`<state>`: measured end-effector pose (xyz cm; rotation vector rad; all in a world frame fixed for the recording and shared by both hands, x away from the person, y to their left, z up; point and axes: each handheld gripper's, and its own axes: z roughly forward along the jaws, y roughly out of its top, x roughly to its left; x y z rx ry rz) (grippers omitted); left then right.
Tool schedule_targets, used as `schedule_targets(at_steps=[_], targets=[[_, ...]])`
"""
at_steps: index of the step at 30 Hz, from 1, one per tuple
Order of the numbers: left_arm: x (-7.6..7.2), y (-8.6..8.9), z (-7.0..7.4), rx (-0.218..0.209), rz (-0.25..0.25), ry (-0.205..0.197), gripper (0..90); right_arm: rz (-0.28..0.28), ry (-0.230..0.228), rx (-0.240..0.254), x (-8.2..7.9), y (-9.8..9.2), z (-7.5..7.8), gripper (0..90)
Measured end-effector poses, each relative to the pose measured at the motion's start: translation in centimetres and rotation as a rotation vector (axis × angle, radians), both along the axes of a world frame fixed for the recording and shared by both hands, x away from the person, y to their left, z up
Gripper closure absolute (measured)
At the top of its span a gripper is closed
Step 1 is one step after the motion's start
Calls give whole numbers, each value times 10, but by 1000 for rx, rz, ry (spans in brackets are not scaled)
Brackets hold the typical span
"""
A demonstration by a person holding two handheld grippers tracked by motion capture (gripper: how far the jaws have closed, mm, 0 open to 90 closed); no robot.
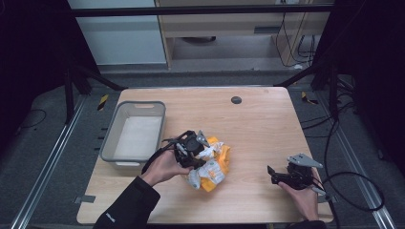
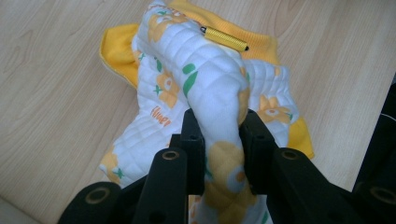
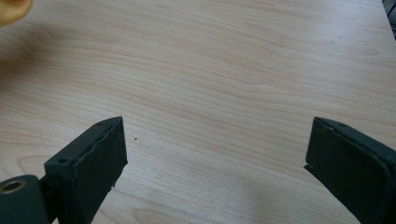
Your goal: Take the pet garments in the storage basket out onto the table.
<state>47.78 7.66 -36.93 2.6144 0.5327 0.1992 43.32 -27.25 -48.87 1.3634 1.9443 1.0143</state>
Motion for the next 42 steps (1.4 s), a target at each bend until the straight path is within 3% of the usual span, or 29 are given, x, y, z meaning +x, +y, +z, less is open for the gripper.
schedule_targets(at_steps=[13,29,35,42], targets=[[0,-11,-19,11,-27,18,729,1,1,-2,0,0,0,51],[1,-11,-37,8,-33,37,692,2,4,-7,1,1,-1,49],[0,-11,-40,15,-38,39,631,2,3,-9,0,1,-1,47],[0,-8,-40,-4,-42,29,517,-2,8,-7,0,1,-1,45]])
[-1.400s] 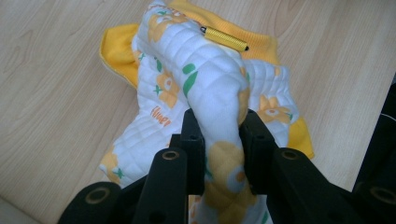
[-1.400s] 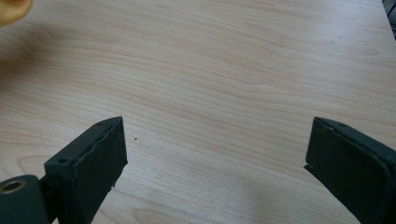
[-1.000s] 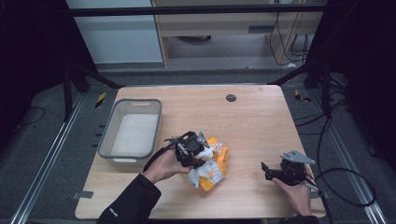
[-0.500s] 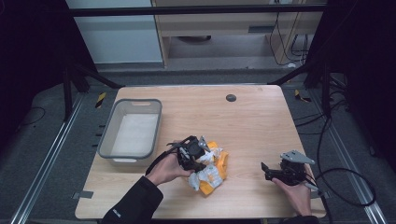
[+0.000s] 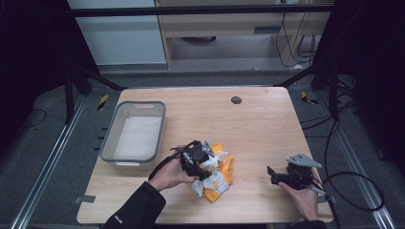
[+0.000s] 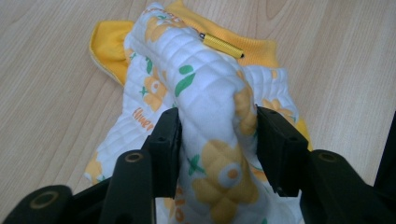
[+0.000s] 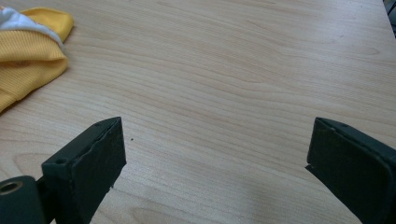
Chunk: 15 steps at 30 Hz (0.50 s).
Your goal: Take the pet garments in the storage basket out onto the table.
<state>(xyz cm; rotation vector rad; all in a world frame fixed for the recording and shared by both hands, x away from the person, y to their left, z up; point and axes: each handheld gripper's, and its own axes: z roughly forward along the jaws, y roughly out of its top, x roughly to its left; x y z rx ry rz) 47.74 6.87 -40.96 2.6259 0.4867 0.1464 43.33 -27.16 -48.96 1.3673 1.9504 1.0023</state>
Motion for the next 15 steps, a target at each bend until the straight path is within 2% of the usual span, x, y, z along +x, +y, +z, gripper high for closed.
schedule_targets(at_steps=[2,4,7,9,13,15], targets=[[0,2,1,-21,5,-7,485,0,0,-1,0,0,0,45],[-1,4,1,-24,5,-10,457,4,-4,-11,1,0,-1,44],[-3,9,5,-70,8,-19,418,4,-6,-17,1,0,-1,44],[-4,11,7,-81,11,-20,400,4,-5,-19,1,0,-1,44],[-7,20,14,-130,37,-29,367,3,0,-17,0,1,-1,43],[-9,29,18,-169,65,-43,358,2,0,-18,0,1,-1,43]])
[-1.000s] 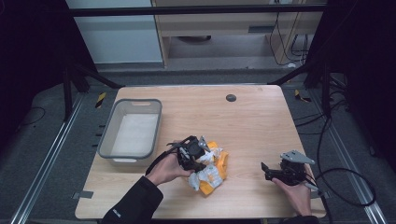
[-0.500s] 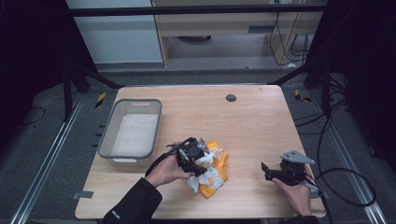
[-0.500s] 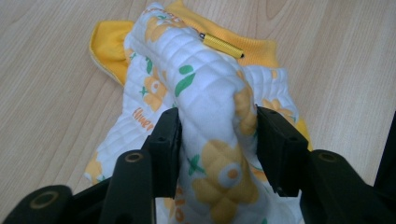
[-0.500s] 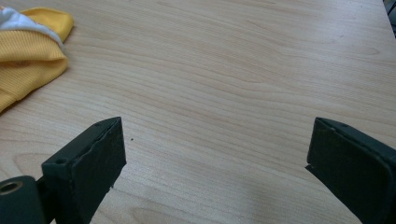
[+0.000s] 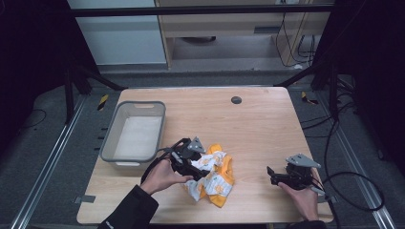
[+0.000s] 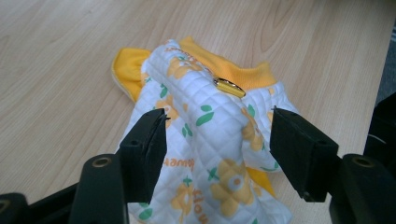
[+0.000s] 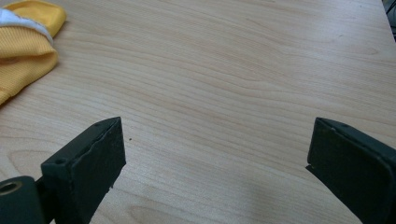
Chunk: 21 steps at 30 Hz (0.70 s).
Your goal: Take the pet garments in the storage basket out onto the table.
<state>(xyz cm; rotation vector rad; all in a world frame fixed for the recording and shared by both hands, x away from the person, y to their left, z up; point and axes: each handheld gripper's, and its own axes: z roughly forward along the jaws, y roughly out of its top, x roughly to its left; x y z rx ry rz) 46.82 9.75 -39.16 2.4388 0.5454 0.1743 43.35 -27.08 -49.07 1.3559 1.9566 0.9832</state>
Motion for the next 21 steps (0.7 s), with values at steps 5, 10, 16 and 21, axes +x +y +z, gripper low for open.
schedule_targets(at_steps=[5,10,16,21], targets=[[-4,13,3,-36,42,-31,348,-1,0,-1,0,0,0,42],[-11,28,3,-89,80,-64,340,-2,-2,-7,0,0,0,41],[-22,54,-3,-180,169,-113,341,-4,-5,-13,0,0,-1,40],[-30,73,-12,-214,219,-155,364,-6,-3,-16,-1,0,-1,40]])
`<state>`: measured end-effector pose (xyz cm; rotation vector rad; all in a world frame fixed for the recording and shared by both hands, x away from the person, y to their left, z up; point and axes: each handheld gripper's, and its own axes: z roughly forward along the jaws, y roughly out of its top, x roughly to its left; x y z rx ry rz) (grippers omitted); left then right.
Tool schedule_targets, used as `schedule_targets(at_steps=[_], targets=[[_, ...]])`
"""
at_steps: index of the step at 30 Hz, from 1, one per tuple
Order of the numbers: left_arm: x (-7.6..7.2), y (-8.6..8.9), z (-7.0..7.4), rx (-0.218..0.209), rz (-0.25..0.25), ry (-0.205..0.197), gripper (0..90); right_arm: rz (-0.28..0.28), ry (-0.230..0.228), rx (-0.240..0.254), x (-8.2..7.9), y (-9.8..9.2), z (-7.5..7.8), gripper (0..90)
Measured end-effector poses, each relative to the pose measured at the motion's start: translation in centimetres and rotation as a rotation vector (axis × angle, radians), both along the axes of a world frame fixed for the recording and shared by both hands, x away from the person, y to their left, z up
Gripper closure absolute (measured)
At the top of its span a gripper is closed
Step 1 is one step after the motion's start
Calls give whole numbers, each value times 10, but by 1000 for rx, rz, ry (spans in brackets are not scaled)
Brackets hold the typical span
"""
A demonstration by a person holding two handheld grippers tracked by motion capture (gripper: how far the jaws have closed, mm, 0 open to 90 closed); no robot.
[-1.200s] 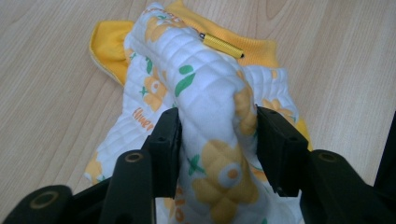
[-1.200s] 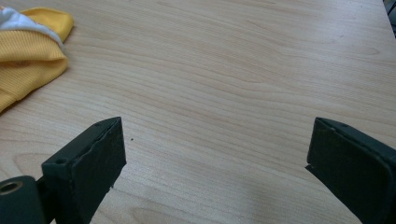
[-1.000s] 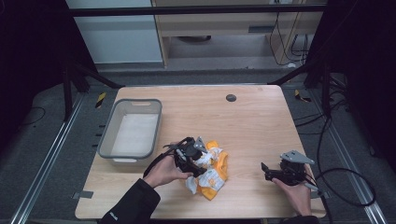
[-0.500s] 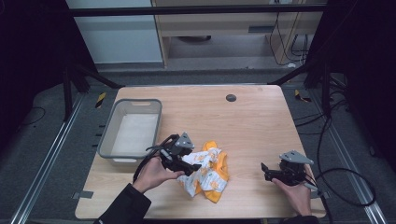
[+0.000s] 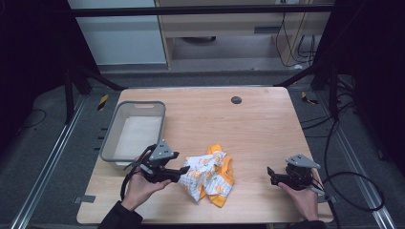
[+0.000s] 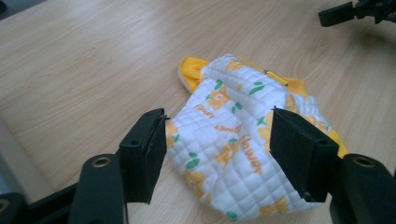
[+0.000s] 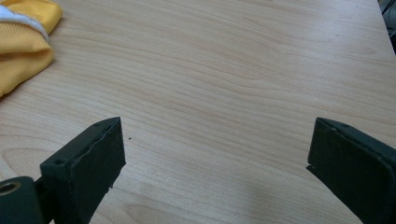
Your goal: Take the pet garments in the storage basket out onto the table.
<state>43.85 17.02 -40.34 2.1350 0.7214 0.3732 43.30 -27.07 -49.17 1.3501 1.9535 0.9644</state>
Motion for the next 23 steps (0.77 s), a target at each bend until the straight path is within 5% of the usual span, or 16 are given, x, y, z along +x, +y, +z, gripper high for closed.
schedule_targets(at_steps=[23], targets=[[-34,61,-31,-127,165,-69,426,-7,1,-6,-1,-1,-1,36]])
